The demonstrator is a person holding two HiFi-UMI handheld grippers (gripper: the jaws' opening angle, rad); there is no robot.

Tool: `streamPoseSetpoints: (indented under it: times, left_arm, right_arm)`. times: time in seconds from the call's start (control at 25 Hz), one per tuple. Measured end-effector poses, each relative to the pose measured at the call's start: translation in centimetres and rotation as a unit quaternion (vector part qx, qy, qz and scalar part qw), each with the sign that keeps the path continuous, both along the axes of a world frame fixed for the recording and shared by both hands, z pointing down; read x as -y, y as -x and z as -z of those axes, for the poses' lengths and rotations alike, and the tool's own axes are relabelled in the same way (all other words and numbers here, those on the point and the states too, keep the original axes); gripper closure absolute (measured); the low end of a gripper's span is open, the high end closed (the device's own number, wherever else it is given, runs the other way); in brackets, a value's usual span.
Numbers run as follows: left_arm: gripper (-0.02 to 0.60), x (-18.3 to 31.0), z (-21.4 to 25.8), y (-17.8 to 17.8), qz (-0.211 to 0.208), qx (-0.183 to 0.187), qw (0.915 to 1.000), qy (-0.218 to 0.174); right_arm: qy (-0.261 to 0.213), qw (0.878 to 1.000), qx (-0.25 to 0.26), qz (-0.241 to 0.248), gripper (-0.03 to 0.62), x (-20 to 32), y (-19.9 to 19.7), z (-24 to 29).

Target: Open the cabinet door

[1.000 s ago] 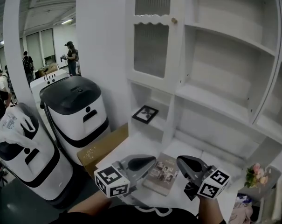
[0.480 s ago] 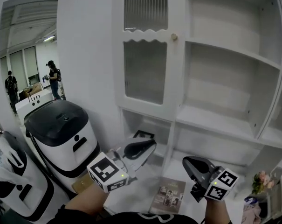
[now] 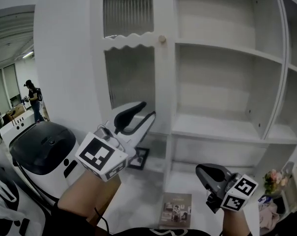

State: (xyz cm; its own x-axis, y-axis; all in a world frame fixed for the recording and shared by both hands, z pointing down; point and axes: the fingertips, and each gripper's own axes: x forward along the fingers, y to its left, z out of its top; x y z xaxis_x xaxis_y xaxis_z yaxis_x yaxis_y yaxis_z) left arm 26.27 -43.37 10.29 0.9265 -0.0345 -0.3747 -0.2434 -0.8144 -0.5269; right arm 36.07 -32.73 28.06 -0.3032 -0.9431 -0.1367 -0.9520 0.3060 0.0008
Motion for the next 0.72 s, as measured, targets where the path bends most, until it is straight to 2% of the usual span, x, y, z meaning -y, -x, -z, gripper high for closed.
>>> streamPoseSetpoints:
  times: [0.24,0.52,0.72]
  left_arm:
    - [0.436,1.1,6.0,-2.6,0.036,-0.035,0.9972,-0.055]
    - [0.411,3.6,12.4,-5.4,0.097,-0.061,0.9919,-0.054]
    - [0.411,4.1,15.3,-6.8,0.103,-0.076,0.9907,-0.048]
  right_arm:
    - [0.019,1.000,0.002,-0.017,0.592,-1.6,-1.3,-0.8]
    - [0.023,1.000,0.000,-0.020,0.592,-3.5,-2.5,0.1]
    - [0.010,1.000,0.001,-0.028,0.592,-4.9,-3.5,0.6]
